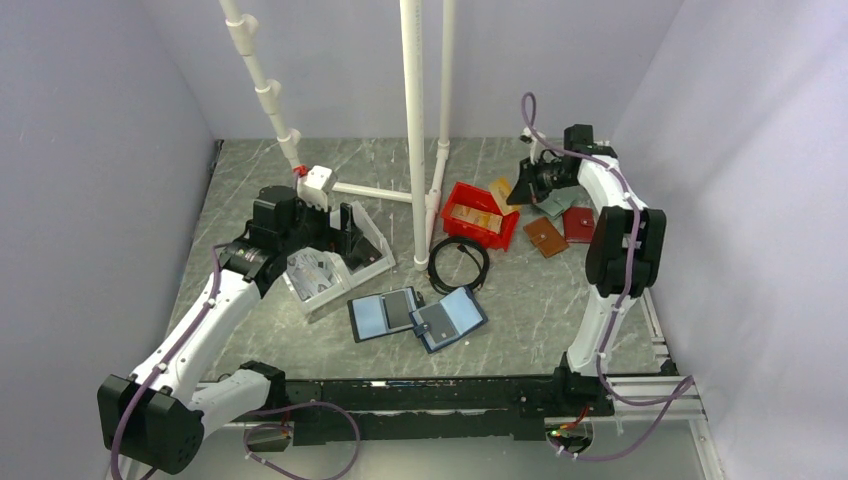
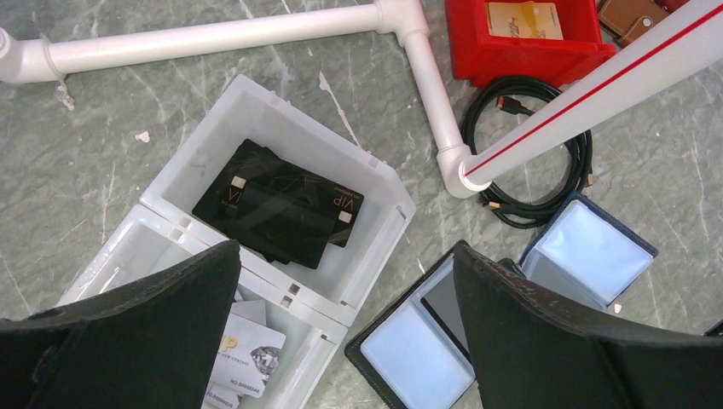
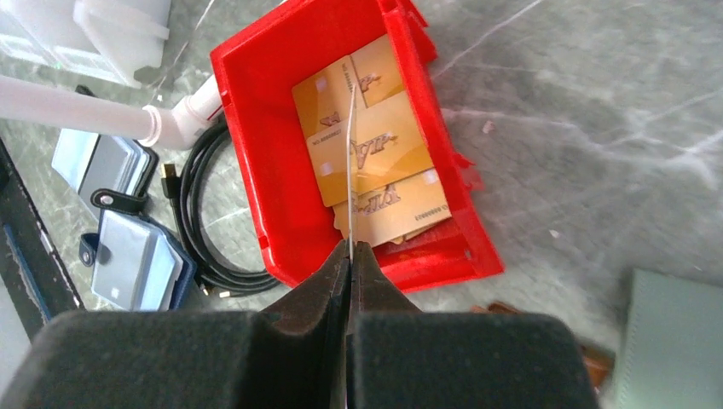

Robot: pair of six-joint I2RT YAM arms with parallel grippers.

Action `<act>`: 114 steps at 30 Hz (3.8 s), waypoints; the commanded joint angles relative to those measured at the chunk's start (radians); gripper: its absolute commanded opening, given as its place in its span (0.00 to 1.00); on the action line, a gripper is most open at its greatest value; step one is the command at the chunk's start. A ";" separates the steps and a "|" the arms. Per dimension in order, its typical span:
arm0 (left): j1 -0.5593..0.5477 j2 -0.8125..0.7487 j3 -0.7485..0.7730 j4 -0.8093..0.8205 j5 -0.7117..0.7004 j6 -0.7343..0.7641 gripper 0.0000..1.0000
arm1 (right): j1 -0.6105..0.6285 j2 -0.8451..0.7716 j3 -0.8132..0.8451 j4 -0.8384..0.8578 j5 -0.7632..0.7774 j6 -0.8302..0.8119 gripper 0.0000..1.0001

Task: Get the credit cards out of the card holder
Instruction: Place the credit card in the storage box, then pick up the card holder from the center of the board.

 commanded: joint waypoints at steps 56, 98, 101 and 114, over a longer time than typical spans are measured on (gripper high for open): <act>-0.412 -0.177 -0.341 0.317 0.117 -0.746 0.93 | 0.469 -0.911 -0.901 0.223 -0.054 -0.334 0.96; -0.723 0.397 -0.195 0.318 -0.356 -1.056 0.61 | 0.697 -0.712 -0.941 0.309 0.219 -0.391 0.73; -0.723 0.387 -0.198 0.299 -0.367 -1.033 0.63 | 0.714 -0.691 -0.934 0.303 0.237 -0.395 0.73; -0.723 0.456 -0.066 0.156 -0.377 -0.793 0.70 | 0.744 -0.646 -0.917 0.296 0.264 -0.389 0.73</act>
